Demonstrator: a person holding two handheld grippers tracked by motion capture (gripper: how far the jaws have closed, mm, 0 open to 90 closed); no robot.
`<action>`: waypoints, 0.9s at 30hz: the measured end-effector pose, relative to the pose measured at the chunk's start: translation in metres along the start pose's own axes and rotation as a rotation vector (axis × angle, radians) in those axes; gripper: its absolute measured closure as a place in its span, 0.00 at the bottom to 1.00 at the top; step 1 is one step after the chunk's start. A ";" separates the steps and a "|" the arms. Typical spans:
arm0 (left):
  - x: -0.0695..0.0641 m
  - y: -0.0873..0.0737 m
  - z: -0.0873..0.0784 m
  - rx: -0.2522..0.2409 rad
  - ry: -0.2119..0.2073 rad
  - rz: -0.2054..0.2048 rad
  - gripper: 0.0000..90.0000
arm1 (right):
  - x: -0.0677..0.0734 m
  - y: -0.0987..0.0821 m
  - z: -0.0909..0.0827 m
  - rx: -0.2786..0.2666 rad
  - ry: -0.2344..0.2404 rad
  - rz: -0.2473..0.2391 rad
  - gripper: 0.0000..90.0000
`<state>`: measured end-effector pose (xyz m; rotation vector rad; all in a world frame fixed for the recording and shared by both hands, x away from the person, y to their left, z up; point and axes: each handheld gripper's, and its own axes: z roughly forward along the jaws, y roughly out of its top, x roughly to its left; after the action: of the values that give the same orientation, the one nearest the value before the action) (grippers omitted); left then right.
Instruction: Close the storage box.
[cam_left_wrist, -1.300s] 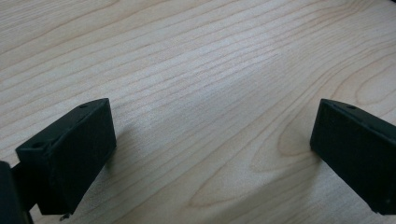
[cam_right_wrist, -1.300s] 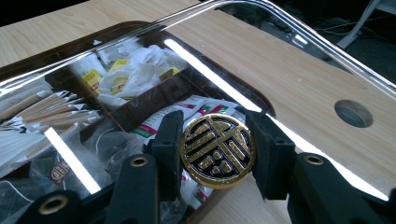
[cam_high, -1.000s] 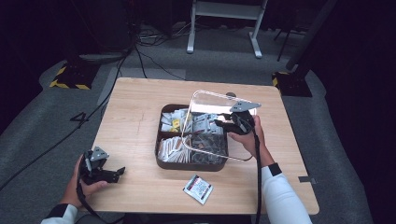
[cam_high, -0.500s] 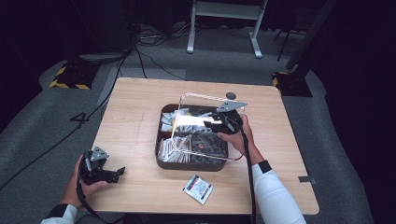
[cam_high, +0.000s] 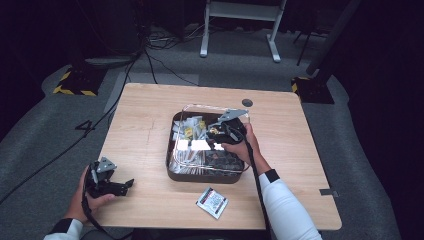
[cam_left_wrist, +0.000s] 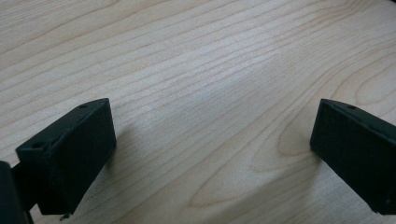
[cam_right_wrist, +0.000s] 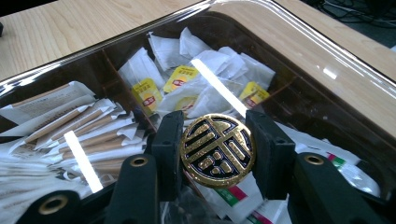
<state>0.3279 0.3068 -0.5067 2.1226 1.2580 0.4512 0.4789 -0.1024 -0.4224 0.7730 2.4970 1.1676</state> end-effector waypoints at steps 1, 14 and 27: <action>0.000 0.000 0.000 0.001 0.000 0.001 0.01 | 0.001 0.000 0.002 0.001 0.003 0.003 0.65; 0.000 0.000 0.000 0.001 0.000 0.000 0.01 | 0.013 0.004 0.022 0.032 0.028 -0.011 0.65; 0.000 0.000 0.000 0.001 0.000 -0.001 0.01 | 0.016 0.001 0.023 0.042 0.038 -0.005 0.65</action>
<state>0.3276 0.3069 -0.5067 2.1225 1.2598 0.4508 0.4771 -0.0783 -0.4363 0.7615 2.5603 1.1419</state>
